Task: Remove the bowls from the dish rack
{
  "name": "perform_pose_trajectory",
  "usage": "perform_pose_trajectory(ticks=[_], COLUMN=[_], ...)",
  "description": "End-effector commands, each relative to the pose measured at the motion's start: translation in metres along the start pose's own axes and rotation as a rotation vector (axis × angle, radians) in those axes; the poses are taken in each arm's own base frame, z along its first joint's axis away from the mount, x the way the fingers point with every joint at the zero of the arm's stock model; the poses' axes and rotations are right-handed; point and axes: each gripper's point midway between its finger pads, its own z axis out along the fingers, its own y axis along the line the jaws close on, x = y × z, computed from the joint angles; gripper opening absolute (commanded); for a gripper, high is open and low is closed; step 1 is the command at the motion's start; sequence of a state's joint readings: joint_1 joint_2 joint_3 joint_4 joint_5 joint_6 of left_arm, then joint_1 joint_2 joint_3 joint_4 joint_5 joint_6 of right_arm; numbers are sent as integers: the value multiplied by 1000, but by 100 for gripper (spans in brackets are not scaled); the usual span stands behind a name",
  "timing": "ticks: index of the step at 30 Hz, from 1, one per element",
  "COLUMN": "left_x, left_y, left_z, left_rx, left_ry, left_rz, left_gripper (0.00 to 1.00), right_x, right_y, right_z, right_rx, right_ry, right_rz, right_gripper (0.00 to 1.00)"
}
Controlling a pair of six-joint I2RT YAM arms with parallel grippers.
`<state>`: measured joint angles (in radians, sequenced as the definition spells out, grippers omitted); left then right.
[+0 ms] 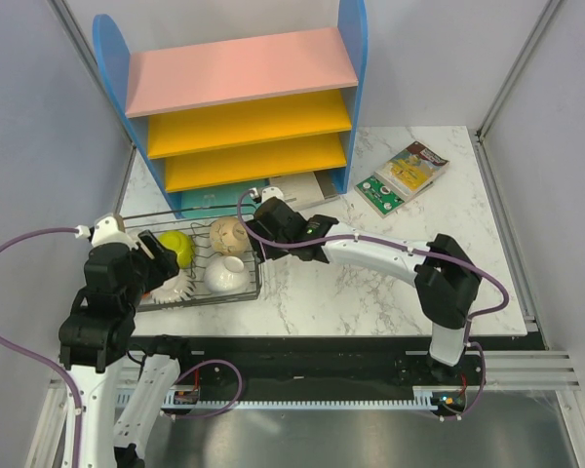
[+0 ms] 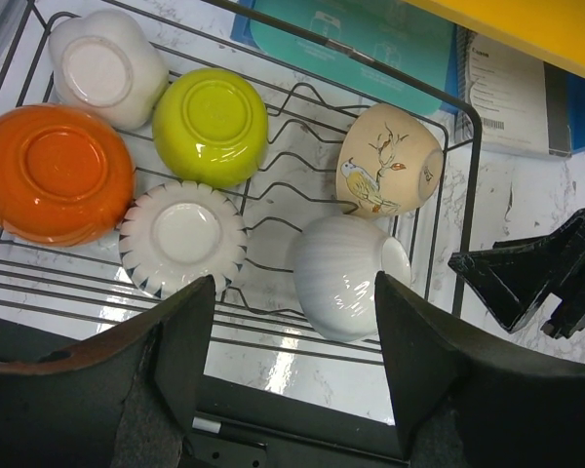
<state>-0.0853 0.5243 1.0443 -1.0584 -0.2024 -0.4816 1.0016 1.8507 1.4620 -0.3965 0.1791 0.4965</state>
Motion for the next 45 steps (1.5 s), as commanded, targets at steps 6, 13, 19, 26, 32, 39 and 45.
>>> perform_pose_trajectory(ticks=[6, 13, 19, 26, 32, 39, 45], left_x=[-6, -8, 0, 0, -1, 1, 3], left_y=[-17, -20, -17, -16, -15, -18, -20], left_z=[11, 8, 11, 11, 9, 13, 18], left_rx=[61, 87, 81, 84, 85, 90, 95], left_ry=[-10, -26, -19, -18, -32, -7, 9], left_rz=[-41, -50, -45, -25, -17, -8, -5], left_gripper=[73, 73, 73, 73, 73, 73, 73], right_x=[-5, 16, 14, 23, 35, 50, 55], right_y=[23, 19, 13, 10, -16, -62, -102], right_z=[4, 23, 27, 31, 18, -6, -25], right_rx=[-53, -1, 39, 49, 137, 229, 302], right_ry=[-29, 22, 11, 43, 57, 61, 65], right_rz=[19, 13, 15, 9, -25, 20, 71], right_gripper=[71, 71, 49, 12, 0, 0, 0])
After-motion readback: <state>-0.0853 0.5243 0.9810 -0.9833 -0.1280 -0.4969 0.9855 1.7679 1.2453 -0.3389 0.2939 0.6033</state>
